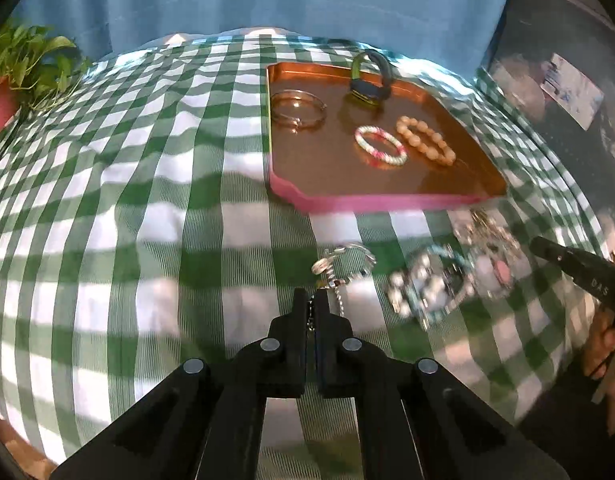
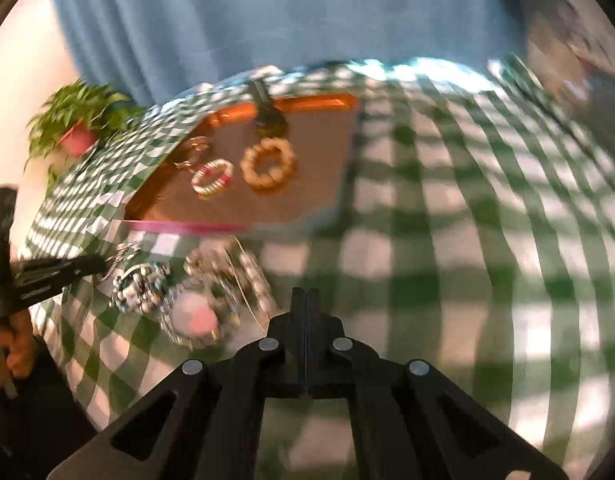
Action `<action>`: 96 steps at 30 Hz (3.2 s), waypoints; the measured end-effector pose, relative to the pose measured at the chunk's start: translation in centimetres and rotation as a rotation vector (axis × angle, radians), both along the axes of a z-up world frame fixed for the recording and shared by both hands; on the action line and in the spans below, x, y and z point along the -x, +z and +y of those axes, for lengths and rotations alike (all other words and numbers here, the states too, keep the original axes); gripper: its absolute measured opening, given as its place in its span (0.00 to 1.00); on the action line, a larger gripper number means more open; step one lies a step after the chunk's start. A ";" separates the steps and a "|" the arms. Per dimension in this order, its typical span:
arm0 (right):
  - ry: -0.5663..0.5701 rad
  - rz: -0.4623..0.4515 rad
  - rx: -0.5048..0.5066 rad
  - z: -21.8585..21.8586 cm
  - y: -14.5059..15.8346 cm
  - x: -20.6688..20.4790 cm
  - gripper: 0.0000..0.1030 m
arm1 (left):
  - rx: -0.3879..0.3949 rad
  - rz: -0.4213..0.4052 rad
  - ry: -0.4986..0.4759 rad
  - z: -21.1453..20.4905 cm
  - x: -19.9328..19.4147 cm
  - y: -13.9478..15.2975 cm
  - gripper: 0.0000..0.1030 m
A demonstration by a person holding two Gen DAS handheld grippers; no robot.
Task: Organize jewelry
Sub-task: 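Lift the chain bracelet with the left tool while the right tool lifts the pearl pin, then carry both held pieces onto the copper tray and open both tools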
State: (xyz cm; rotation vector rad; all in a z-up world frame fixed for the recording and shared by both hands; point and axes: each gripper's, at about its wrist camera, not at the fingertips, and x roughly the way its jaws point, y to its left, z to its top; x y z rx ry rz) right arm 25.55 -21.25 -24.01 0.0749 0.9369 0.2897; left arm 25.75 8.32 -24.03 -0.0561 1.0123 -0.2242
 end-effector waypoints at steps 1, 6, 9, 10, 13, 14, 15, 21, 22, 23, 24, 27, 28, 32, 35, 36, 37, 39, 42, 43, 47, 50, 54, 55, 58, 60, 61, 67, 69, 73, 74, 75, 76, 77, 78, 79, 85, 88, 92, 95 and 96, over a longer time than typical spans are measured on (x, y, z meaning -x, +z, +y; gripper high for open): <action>0.008 0.009 -0.011 -0.2 -0.1 0.3 0.00 | -0.028 -0.007 -0.029 -0.4 0.4 0.0 0.05; 0.078 -0.028 0.023 1.2 0.5 -0.2 0.09 | -0.080 -0.007 -0.117 -2.1 -0.3 0.1 0.20; 0.099 -0.055 0.028 2.1 0.9 -1.3 0.16 | -0.093 -0.015 -0.120 -2.7 -1.1 -0.2 0.55; 0.108 -0.049 0.026 2.3 0.8 -1.7 0.16 | -0.102 -0.013 -0.125 -2.8 -1.3 -0.6 0.57; 0.151 -0.013 0.043 3.2 -0.1 -2.4 0.16 | -0.117 -0.060 -0.140 -3.1 -1.4 -0.8 0.57; 0.166 -0.003 0.060 3.6 -0.4 -2.4 0.16 | -0.108 -0.073 -0.130 -2.8 -1.5 -0.8 0.55; 0.182 -0.007 0.077 4.1 -0.6 -2.4 0.16 | -0.104 -0.088 -0.111 -2.5 -1.6 -0.8 0.44; 0.188 -0.030 0.114 4.5 -0.6 -1.9 0.09 | 0.029 -0.036 0.037 0.8 -2.5 -0.5 0.07; 0.176 -0.038 0.119 4.3 -0.4 -1.7 0.09 | 0.025 -0.038 0.044 0.9 -2.3 -0.3 0.07; 0.160 -0.053 0.130 4.0 -0.2 -1.4 0.09 | 0.027 -0.039 0.045 1.0 -1.8 -0.1 0.07; 0.125 -0.072 0.135 3.4 0.1 -0.9 0.09 | 0.034 -0.041 0.046 1.1 -1.3 0.2 0.07; 0.008 -0.059 0.073 1.2 0.5 0.7 0.09 | 0.039 -0.030 0.029 0.8 0.0 0.4 0.07; -0.018 -0.038 0.051 0.8 0.2 1.0 0.09 | 0.024 -0.019 0.022 0.5 0.2 0.1 0.07; 0.004 -0.041 0.108 2.1 -0.1 1.3 0.11 | -0.013 -0.023 0.018 -0.2 0.1 -0.4 0.13; 0.045 -0.043 0.164 3.3 -0.7 0.8 0.18 | -0.048 -0.064 -0.008 -0.8 0.0 -0.5 0.14; 0.051 -0.052 0.174 3.6 -0.7 0.8 0.19 | -0.061 -0.073 -0.016 -0.9 0.0 -0.5 0.14; 0.056 -0.066 0.190 3.8 -0.8 0.8 0.19 | -0.073 -0.076 -0.019 -1.0 0.0 -0.6 0.13; 0.059 -0.093 0.216 4.1 -1.0 1.1 0.19 | -0.067 -0.084 -0.012 -1.0 -0.1 -0.6 0.13; 0.045 -0.090 0.196 3.7 -1.0 1.0 0.15 | -0.044 -0.060 0.011 -0.5 -0.4 -0.6 0.07; 0.038 -0.085 0.179 3.5 -0.9 0.9 0.15 | -0.017 -0.037 0.029 -0.2 -0.4 -0.5 0.07; -0.001 -0.103 0.153 2.7 -0.2 1.1 0.02 | -0.016 -0.035 0.070 -0.5 0.3 0.5 0.07; -0.037 -0.122 0.127 2.3 0.8 1.9 0.00 | -0.002 -0.044 0.061 -1.2 1.4 1.8 0.07; -0.034 -0.114 0.184 2.9 0.3 2.4 0.00 | 0.020 -0.049 0.041 -2.4 3.0 3.0 0.07; -0.028 -0.114 0.186 3.0 0.3 2.5 0.00 | 0.033 -0.048 0.043 -2.5 3.4 3.2 0.07; -0.004 -0.141 0.189 3.1 0.6 3.4 0.00 | 0.047 -0.062 0.046 -2.8 4.8 4.5 0.07; -0.009 -0.146 0.176 2.9 0.9 4.1 0.00 | 0.049 -0.072 0.044 -3.1 5.8 5.4 0.07; -0.011 -0.147 0.166 2.8 1.2 4.5 0.00 | 0.047 -0.074 0.044 -3.2 6.2 5.7 0.07; -0.050 -0.158 0.112 2.2 3.7 6.7 0.00 | 0.032 -0.113 0.045 -3.8 7.8 8.5 0.07; -0.067 -0.156 0.089 2.1 4.6 7.2 0.00 | 0.039 -0.135 0.060 -3.8 8.0 9.6 0.07; -0.069 -0.194 0.089 3.2 7.3 8.3 0.00 | 0.041 -0.208 0.064 -3.8 8.3 12.6 0.07; -0.069 -0.204 0.098 3.7 8.0 8.6 0.00 | 0.039 -0.226 0.061 -3.9 8.3 13.4 0.07; -0.068 -0.216 0.106 4.1 8.8 8.8 0.00 | 0.034 -0.247 0.059 -4.0 8.4 14.2 0.07; -0.062 -0.228 0.106 4.5 9.7 9.0 0.00 | 0.029 -0.274 0.055 -4.1 8.6 15.1 0.07; -0.057 -0.237 0.106 4.8 10.3 9.1 0.00 | 0.028 -0.294 0.052 -4.2 8.7 15.8 0.07; -0.052 -0.249 0.105 5.2 11.3 9.3 0.00 | 0.026 -0.321 0.047 -4.4 8.9 16.7 0.07; -0.048 -0.253 0.094 5.3 12.0 9.4 0.00 | 0.025 -0.337 0.042 -4.4 9.0 17.3 0.07; -0.014 -0.324 0.045 6.6 16.4 9.9 0.00 | 0.072 -0.397 -0.024 -5.4 9.2 20.5 0.07; 0.009 -0.370 0.034 7.5 18.4 10.0 0.00 | 0.064 -0.442 -0.048 -5.8 9.4 21.9 0.07; 0.035 -0.412 0.042 8.5 19.8 9.3 0.00 | 0.089 -0.485 -0.056 -5.1 9.2 22.8 0.07; 0.048 -0.417 0.054 9.4 19.7 7.6 0.00 | 0.150 -0.484 -0.056 -3.5 7.7 22.5 0.07; 0.049 -0.413 0.053 9.5 19.4 6.9 0.00 | 0.175 -0.475 -0.048 -3.0 6.9 22.1 0.07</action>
